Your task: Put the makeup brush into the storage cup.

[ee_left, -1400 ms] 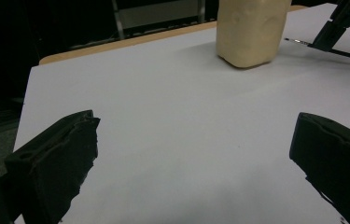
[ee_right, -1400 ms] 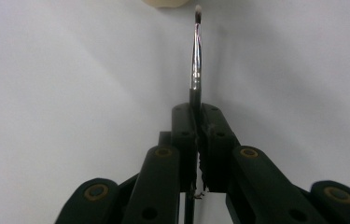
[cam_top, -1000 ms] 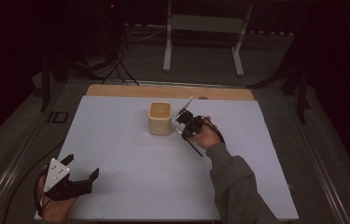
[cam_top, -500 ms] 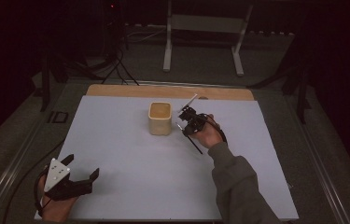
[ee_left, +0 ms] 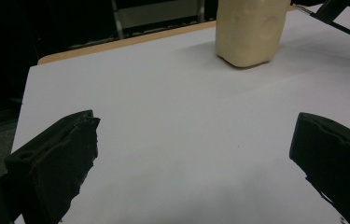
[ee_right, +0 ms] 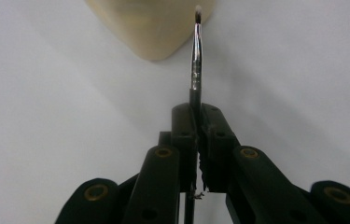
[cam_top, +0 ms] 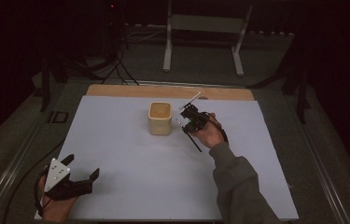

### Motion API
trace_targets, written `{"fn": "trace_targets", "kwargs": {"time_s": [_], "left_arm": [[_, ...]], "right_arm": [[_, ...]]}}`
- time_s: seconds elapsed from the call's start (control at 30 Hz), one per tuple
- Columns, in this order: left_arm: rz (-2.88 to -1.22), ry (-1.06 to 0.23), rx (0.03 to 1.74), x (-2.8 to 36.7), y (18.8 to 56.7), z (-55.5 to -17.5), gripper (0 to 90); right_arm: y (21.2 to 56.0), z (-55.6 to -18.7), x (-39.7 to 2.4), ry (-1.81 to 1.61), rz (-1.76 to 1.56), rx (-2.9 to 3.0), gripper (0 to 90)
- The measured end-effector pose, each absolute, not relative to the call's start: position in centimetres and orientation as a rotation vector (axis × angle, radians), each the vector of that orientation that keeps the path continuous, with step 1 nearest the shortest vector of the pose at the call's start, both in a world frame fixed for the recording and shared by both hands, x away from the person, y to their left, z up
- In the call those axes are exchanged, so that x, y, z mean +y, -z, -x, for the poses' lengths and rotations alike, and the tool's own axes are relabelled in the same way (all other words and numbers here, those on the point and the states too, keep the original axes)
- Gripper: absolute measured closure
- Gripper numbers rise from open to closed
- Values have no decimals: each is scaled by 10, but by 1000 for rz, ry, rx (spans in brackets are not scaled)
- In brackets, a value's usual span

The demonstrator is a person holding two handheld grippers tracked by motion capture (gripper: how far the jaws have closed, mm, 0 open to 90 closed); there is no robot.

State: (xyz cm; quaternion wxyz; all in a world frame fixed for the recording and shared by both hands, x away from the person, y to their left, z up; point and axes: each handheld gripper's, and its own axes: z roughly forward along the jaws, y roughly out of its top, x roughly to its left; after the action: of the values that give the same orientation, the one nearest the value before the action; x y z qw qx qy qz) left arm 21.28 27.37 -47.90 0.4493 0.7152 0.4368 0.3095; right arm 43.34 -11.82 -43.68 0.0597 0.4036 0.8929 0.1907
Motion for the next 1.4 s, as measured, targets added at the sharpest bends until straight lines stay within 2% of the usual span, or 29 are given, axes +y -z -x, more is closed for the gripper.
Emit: {"fn": "trace_targets", "kwargs": {"time_s": [1.4], "left_arm": [[-1772,-763,1078,274,479,-213,19]], "right_arm": [[416,-432,-134,-896,-1237,2506,849]]}}
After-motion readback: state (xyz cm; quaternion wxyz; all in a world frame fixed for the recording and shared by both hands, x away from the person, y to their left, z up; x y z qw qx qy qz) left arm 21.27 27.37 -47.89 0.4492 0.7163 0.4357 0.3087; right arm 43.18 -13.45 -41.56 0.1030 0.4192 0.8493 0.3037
